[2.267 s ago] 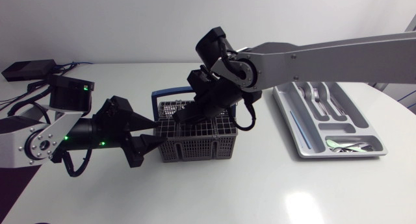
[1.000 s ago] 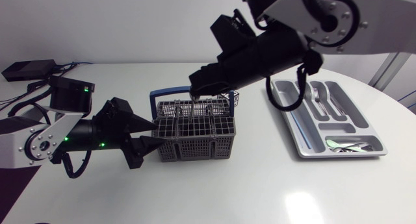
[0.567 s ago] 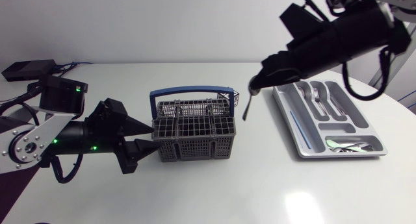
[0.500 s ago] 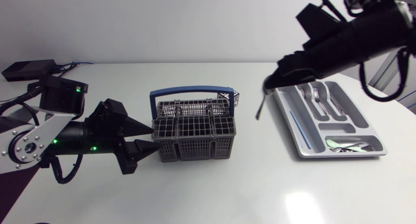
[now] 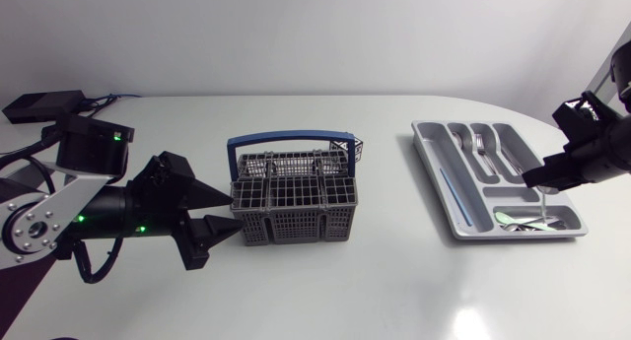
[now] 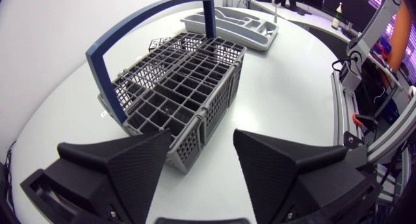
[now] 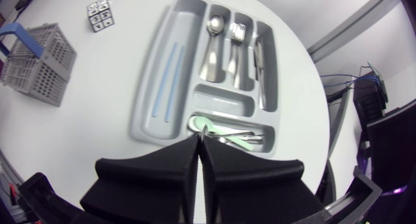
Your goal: Transfer all utensils from the basket to the drawer tray.
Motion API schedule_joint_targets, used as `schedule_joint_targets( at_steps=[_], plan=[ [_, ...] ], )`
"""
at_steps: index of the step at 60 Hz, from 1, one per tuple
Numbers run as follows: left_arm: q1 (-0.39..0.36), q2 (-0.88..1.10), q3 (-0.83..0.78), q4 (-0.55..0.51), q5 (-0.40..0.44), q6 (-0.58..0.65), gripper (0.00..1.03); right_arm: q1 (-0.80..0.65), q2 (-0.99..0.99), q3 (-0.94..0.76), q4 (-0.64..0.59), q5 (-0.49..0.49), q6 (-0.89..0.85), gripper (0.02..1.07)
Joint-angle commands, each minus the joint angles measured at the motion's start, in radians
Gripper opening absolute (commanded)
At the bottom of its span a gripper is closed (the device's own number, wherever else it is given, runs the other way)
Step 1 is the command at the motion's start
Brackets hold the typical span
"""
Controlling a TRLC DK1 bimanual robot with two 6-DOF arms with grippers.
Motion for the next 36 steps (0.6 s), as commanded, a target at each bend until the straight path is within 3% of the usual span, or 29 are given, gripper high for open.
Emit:
schedule_joint_targets(
  at_steps=[1,6,31,36],
  plan=[
    [-0.008,-0.02,-0.01,-0.014,-0.008,-0.004,0.67,-0.037,0.047,-0.061,0.071,0.066,-0.067,0.08],
    [-0.008,-0.028,-0.008,-0.02,-0.014,-0.004,0.67,-0.051,0.079,-0.105,0.222,0.155,-0.103,0.08],
    [0.005,-0.057,-0.018,-0.046,-0.027,0.001,0.67,-0.068,0.3,-0.136,0.452,0.276,-0.102,0.08],
    [0.005,-0.057,-0.019,-0.048,-0.027,0.001,0.67,-0.055,0.332,-0.162,0.479,0.279,-0.102,0.21]
  ],
)
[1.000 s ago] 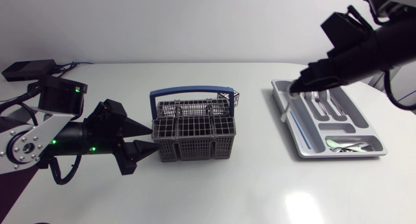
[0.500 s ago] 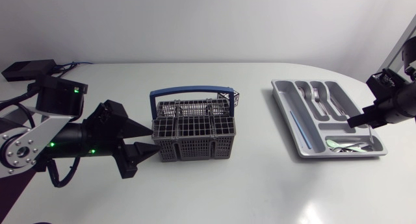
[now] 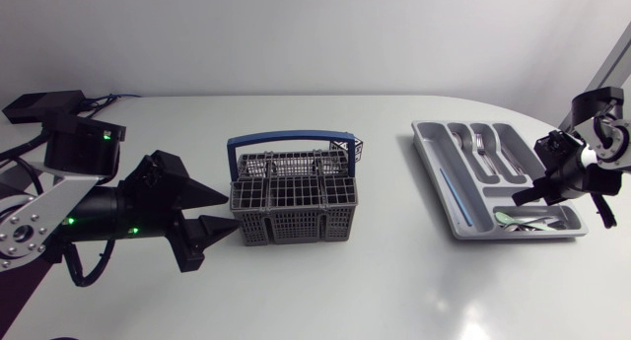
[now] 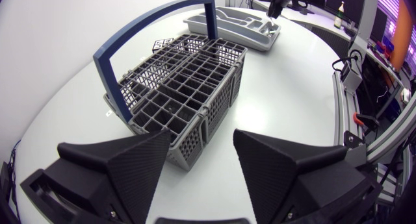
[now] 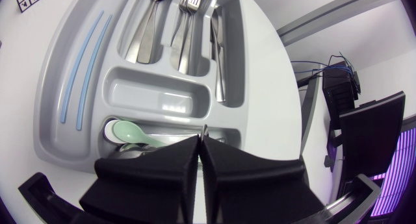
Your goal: Transfer all utensils from the basket to the drawer tray.
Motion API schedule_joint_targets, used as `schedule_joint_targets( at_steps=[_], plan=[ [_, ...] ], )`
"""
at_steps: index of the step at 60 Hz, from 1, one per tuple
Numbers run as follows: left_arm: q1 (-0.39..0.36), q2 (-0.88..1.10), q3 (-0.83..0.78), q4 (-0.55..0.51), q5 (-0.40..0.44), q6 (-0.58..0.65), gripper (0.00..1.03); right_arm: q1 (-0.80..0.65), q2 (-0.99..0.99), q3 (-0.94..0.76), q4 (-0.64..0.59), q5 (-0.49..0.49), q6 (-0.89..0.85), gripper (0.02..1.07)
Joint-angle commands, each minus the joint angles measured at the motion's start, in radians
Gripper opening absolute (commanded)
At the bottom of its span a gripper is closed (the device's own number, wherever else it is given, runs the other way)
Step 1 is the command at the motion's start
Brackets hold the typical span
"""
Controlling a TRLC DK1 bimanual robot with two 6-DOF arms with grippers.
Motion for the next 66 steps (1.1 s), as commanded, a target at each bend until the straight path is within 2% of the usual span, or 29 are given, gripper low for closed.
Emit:
schedule_joint_targets(
  at_steps=[1,7,10,15,19,25,35,52,66],
  plan=[
    [0.006,-0.009,-0.019,-0.011,-0.003,0.001,0.67,0.017,0.038,-0.057,0.026,0.013,-0.011,0.25],
    [0.007,-0.009,-0.022,-0.011,-0.007,0.002,0.67,0.038,0.038,-0.094,0.052,0.019,-0.009,0.38],
    [0.014,-0.009,-0.022,-0.011,-0.007,0.002,0.67,0.046,0.025,-0.102,0.05,0.019,-0.009,0.56],
    [0.026,-0.009,-0.027,-0.013,-0.007,0.004,0.67,0.055,-0.009,-0.105,0.046,0.019,-0.011,0.69],
    [0.041,-0.012,-0.028,-0.016,-0.008,0.005,0.67,0.073,-0.052,-0.109,0.037,0.019,-0.015,0.84],
    [0.081,-0.02,-0.033,-0.017,-0.013,0.014,0.67,0.119,-0.144,-0.114,-0.005,0.017,-0.011,0.97],
    [0.133,-0.011,-0.062,0.0,-0.025,0.043,0.67,0.251,-0.276,-0.105,-0.089,-0.021,0.054,1.0],
    [0.144,0.019,-0.093,0.03,-0.045,0.06,0.67,0.523,-0.31,-0.086,-0.157,-0.075,0.236,0.99],
    [0.078,0.06,-0.085,0.069,-0.066,0.045,0.67,0.712,-0.183,-0.039,-0.108,-0.101,0.371,0.99]
  ],
)
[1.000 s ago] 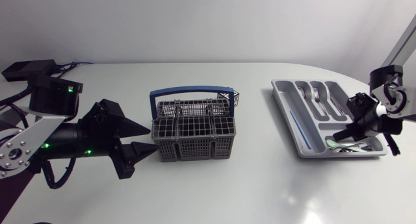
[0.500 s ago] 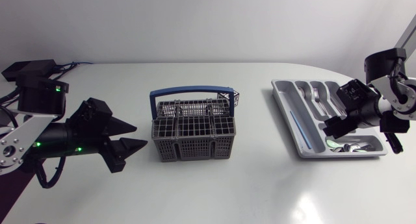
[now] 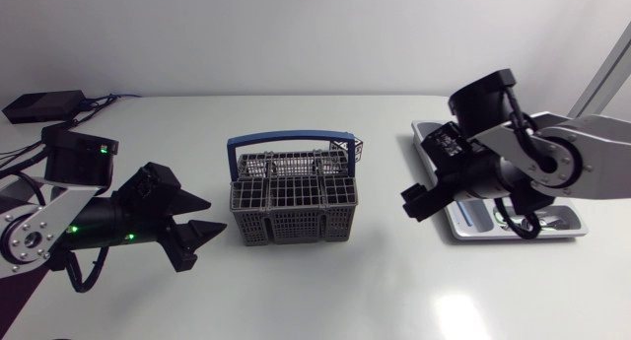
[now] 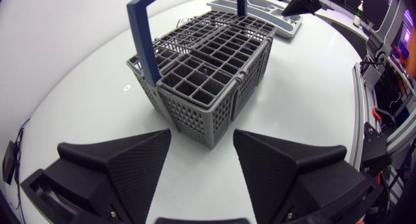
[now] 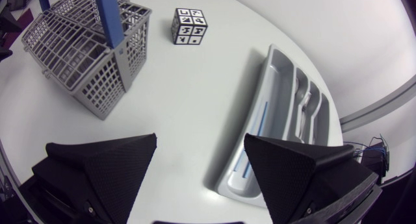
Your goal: Transfer all utensils from the basket to the drawer tray.
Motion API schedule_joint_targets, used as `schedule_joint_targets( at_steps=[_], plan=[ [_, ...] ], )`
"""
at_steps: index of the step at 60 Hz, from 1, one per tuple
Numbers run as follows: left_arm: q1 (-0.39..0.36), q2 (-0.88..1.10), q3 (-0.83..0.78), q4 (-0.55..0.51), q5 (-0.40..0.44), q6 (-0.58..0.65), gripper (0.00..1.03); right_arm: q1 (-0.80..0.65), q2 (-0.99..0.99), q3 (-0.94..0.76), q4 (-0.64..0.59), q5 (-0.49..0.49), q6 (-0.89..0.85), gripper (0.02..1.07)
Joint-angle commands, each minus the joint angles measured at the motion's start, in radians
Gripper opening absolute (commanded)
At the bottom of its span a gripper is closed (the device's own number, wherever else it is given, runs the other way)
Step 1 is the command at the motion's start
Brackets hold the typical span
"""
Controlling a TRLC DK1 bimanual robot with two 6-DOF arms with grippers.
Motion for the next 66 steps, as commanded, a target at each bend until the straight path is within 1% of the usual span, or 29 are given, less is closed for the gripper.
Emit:
schedule_joint_targets(
  at_steps=[1,17,43,49,53,59,61,66],
  plan=[
    [-0.02,0.029,-0.017,0.016,-0.019,0.009,0.67,0.046,0.067,0.034,0.019,-0.006,0.068,0.99],
    [-0.045,0.122,0.009,0.109,-0.053,-0.013,0.67,0.165,0.196,0.105,0.046,-0.007,0.129,0.99],
    [-0.056,0.237,0.069,0.171,-0.064,-0.02,0.67,0.214,0.233,0.132,0.047,-0.007,0.129,0.99],
    [-0.06,0.243,0.074,0.173,-0.064,-0.022,0.67,0.219,0.235,0.137,0.046,-0.004,0.131,0.99],
    [-0.062,0.215,0.069,0.162,-0.064,-0.031,0.67,0.21,0.232,0.135,0.044,-0.003,0.129,0.99],
    [-0.059,0.066,0.042,0.115,-0.065,-0.036,0.67,0.188,0.222,0.129,0.042,0.0,0.125,0.99],
    [-0.051,0.04,0.042,0.107,-0.065,-0.036,0.67,0.181,0.221,0.129,0.042,0.0,0.122,0.99],
    [0.0,0.002,0.052,0.096,-0.065,-0.033,0.68,0.162,0.225,0.131,0.044,0.002,0.119,0.99]
  ],
)
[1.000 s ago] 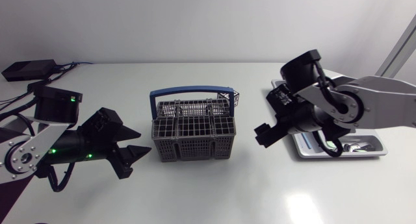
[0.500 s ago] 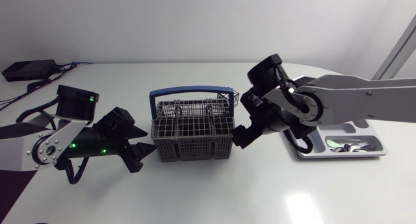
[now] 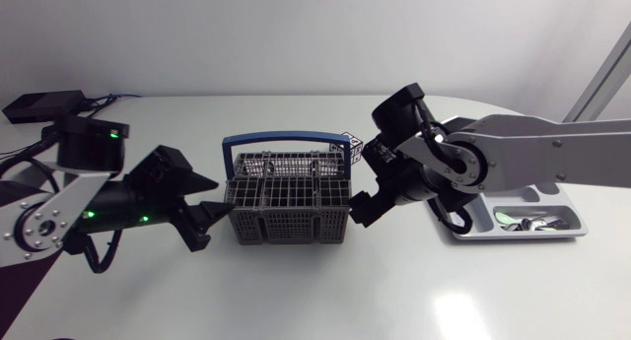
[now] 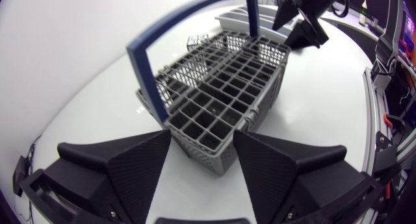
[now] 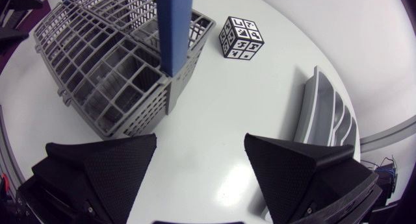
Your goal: Transfer all utensils from the basket to the drawer tray.
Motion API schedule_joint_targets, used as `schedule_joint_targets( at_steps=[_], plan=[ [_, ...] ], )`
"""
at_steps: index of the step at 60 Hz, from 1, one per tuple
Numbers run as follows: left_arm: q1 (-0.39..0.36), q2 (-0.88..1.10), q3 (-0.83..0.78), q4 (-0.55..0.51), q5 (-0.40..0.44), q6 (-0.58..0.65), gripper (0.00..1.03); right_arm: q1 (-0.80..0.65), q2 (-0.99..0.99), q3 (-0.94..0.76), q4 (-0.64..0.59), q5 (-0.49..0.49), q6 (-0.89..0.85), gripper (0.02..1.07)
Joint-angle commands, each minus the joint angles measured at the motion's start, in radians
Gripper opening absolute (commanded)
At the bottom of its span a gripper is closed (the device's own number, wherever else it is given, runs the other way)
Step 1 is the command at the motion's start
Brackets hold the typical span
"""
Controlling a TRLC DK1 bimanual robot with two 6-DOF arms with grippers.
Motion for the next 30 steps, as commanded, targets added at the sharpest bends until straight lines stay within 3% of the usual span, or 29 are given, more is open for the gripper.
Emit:
schedule_joint_targets(
  at_steps=[1,6,13,30],
  plan=[
    [0.055,-0.036,0.008,-0.016,0.001,-0.015,0.68,-0.023,0.014,0.021,0.002,0.007,0.014,0.99],
    [0.111,0.004,0.023,0.009,0.003,-0.006,0.67,-0.032,0.017,0.024,0.002,0.007,0.012,0.99],
    [0.131,0.079,0.042,0.036,0.003,-0.006,0.67,-0.032,0.029,0.035,0.002,0.008,0.017,0.99],
    [0.055,0.277,0.105,0.11,-0.045,-0.018,0.67,-0.018,0.045,0.045,0.002,0.008,0.023,0.99]
  ],
)
